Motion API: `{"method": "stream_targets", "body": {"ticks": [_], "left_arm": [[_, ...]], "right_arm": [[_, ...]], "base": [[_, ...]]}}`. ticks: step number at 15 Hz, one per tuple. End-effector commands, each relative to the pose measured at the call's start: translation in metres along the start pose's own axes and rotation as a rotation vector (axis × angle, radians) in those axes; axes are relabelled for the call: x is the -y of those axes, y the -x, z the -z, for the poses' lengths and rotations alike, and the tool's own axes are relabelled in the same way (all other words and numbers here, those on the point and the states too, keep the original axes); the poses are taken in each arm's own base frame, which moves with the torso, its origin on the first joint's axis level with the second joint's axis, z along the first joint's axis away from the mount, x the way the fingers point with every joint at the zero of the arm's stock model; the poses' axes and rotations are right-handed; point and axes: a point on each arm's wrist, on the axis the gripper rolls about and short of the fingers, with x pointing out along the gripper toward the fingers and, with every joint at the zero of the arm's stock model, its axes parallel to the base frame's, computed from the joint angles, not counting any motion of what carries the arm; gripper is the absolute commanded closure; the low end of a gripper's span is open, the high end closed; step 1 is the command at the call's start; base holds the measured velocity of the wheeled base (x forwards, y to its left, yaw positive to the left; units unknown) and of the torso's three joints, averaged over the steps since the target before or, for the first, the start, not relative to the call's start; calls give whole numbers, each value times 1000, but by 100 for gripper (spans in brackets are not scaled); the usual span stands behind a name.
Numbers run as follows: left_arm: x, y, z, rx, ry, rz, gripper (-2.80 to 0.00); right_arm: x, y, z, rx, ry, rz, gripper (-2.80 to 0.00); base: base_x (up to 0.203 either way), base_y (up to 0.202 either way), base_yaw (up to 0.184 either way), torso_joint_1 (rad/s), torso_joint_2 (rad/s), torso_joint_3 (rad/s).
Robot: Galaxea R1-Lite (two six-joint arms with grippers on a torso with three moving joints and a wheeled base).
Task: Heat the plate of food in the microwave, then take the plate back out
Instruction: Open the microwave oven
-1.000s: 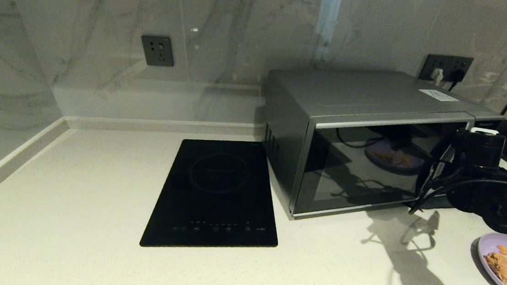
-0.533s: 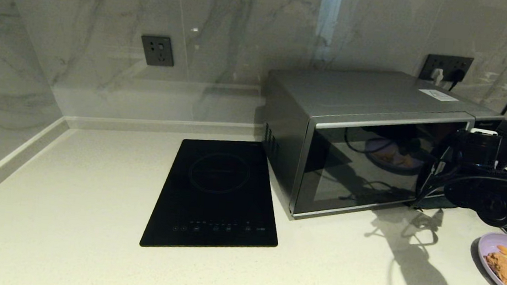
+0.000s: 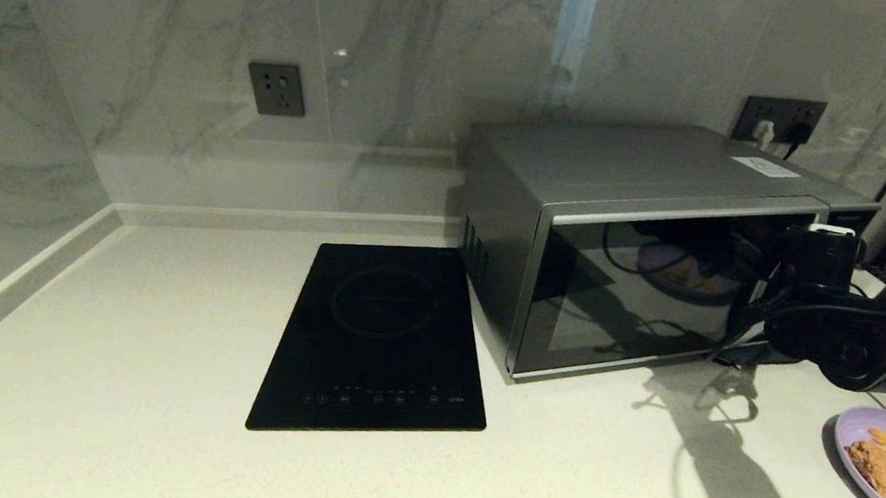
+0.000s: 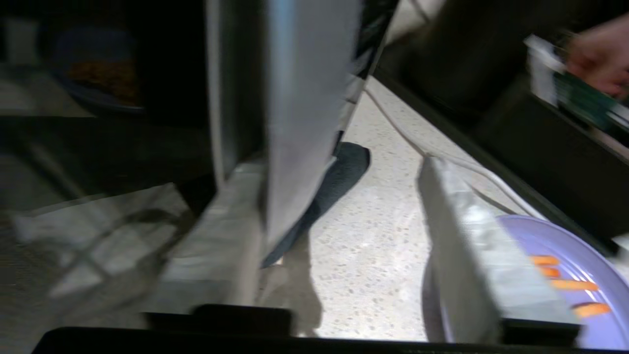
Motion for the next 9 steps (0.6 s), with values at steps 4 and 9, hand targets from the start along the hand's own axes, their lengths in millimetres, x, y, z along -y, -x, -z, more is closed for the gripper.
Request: {"method": "stream_targets", "body": {"ticks": [4, 9], "left_arm": [[0, 0, 0, 0, 0, -1, 0], [0, 0, 0, 0, 0, -1, 0]], "right_arm": [[1, 0, -1, 6, -4, 9, 0], [4, 4, -4, 9, -7, 8, 0]], "base": [[0, 0, 0, 0, 0, 0], [0, 0, 0, 0, 0, 0]]}}
